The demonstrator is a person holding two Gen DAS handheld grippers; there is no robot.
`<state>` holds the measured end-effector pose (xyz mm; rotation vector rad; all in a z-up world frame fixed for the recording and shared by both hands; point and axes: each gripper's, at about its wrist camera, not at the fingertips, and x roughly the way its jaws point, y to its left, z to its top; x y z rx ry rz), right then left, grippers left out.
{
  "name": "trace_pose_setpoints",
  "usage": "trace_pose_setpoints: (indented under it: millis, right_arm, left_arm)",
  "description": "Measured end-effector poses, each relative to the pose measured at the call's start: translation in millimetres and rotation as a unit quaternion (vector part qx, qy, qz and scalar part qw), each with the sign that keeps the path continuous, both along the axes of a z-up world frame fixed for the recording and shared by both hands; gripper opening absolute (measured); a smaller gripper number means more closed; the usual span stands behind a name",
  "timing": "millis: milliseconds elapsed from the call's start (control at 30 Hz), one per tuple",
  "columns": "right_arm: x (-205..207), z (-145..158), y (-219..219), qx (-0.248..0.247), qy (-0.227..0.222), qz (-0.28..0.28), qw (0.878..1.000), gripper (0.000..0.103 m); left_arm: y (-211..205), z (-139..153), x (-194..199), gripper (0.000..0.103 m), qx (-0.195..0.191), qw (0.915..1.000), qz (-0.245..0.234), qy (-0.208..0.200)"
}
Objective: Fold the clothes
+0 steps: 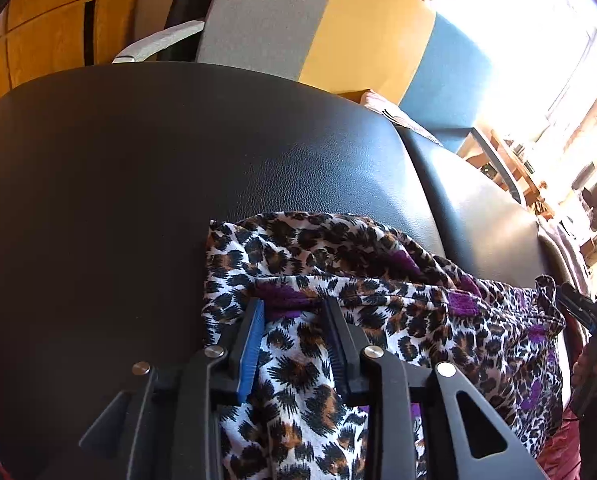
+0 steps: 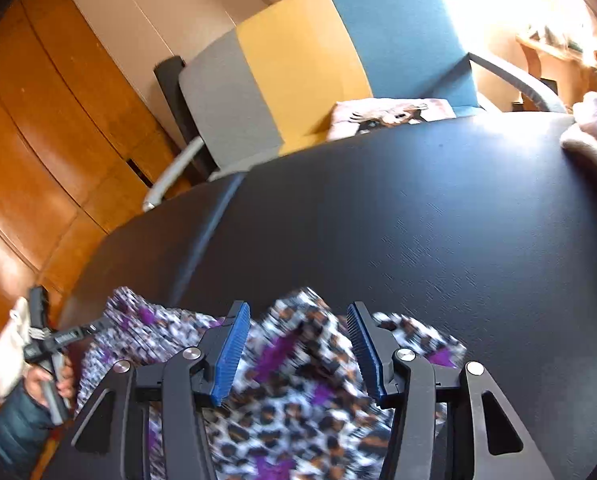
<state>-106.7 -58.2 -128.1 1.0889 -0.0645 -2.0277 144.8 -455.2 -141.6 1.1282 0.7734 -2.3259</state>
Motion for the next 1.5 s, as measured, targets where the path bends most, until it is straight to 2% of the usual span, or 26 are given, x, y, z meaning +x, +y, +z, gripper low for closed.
trace_pose_setpoints:
  millis: [100, 200, 300, 367, 400, 433, 467, 500, 700, 767, 867, 1000, 1100, 1200, 1267, 1333, 1367, 1467, 1500]
  right_arm:
    - [1.9, -5.7, 1.5, 0.033, 0.012, 0.015, 0.999, 0.052]
    - [7.2, -10.1, -8.8, 0.08, 0.044, 0.046, 0.995, 0.05]
    - [11.6, -14.2, -28.0, 0.125, 0.078, 0.075, 0.986, 0.042]
    - [14.4, -19.6, -42.7, 0.161, 0.101, 0.092, 0.977, 0.041]
    - [16.0, -22.4, -47.5, 0.173, 0.109, 0.097, 0.974, 0.036]
    - [17.9, -23.5, -50.7, 0.18, 0.116, 0.101, 0.972, 0.029]
    - [20.1, -22.3, -51.5, 0.18, 0.121, 0.1, 0.971, 0.022]
    - [22.3, -19.6, -50.5, 0.18, 0.125, 0.096, 0.971, 0.005]
    - [29.4, 17.3, -7.9, 0.129, 0.141, 0.017, 0.981, 0.004]
    - [27.0, 26.9, 6.9, 0.115, 0.141, -0.008, 0.983, 0.004]
    - [16.6, 26.0, 18.5, 0.117, 0.128, -0.041, 0.984, 0.003]
    - [1.0, 9.7, 27.3, 0.119, 0.088, -0.076, 0.986, 0.003]
    - [-1.1, -2.8, 31.5, 0.114, 0.061, -0.083, 0.988, 0.003]
    - [-0.1, -4.5, 38.7, 0.071, 0.036, -0.08, 0.994, 0.008]
    - [6.3, -1.8, 42.2, 0.05, 0.024, -0.068, 0.996, 0.009]
    - [14.4, 0.1, 44.8, 0.033, 0.012, -0.052, 0.998, 0.019]
    - [21.1, 0.5, 45.2, 0.031, 0.011, -0.04, 0.999, 0.02]
    - [42.8, 0.6, 47.8, 0.023, 0.004, -0.004, 1.0, 0.022]
    - [51.6, -0.4, 50.4, 0.022, 0.002, 0.007, 1.0, 0.027]
  left_arm:
    - [3.5, -0.6, -4.2, 0.031, -0.007, 0.9998, -0.017, -0.004]
    - [8.3, -0.6, -7.5, 0.031, -0.024, 0.9993, -0.025, -0.013]
    - [12.9, -1.4, -10.5, 0.031, -0.04, 0.9987, -0.025, -0.018]
    - [15.9, -1.6, -11.5, 0.027, -0.051, 0.9981, -0.023, -0.023]
    - [17.4, -0.8, -11.5, 0.023, -0.057, 0.9978, -0.022, -0.026]
    - [18.8, 0.6, -10.7, 0.013, -0.062, 0.9975, -0.022, -0.028]
    - [19.8, 2.5, -10.8, 0.006, -0.066, 0.9973, -0.02, -0.027]
    - [19.9, 5.5, -10.2, 0.005, -0.069, 0.9973, -0.015, -0.023]
    - [25.5, 48.5, 17.6, 0.004, -0.084, 0.9945, 0.012, 0.06]
    - [26.6, 57.5, 20.4, 0.004, -0.094, 0.9927, 0.016, 0.074]
    - [23.8, 59.0, 18.8, 0.004, -0.093, 0.9919, 0.031, 0.08]
    - [17.6, 44.0, 10.6, 0.004, -0.082, 0.9936, 0.046, 0.063]
    - [13.7, 31.5, 0.8, 0.004, -0.084, 0.9947, 0.05, 0.033]
    - [4.3, 13.8, -8.6, 0.005, -0.076, 0.9955, 0.055, -0.009]
    - [1.9, 4.4, -17.3, 0.01, -0.076, 0.9953, 0.051, -0.033]
    - [2.3, 5.8, -19.9, 0.012, -0.088, 0.9934, 0.058, -0.046]
    - [1.9, 8.3, -19.1, 0.016, -0.092, 0.9923, 0.067, -0.049]
    - [-4.3, 20.6, -7.4, 0.021, -0.1, 0.9862, 0.119, -0.059]
    - [-5.4, 25.6, -0.9, 0.024, -0.101, 0.9839, 0.137, -0.056]
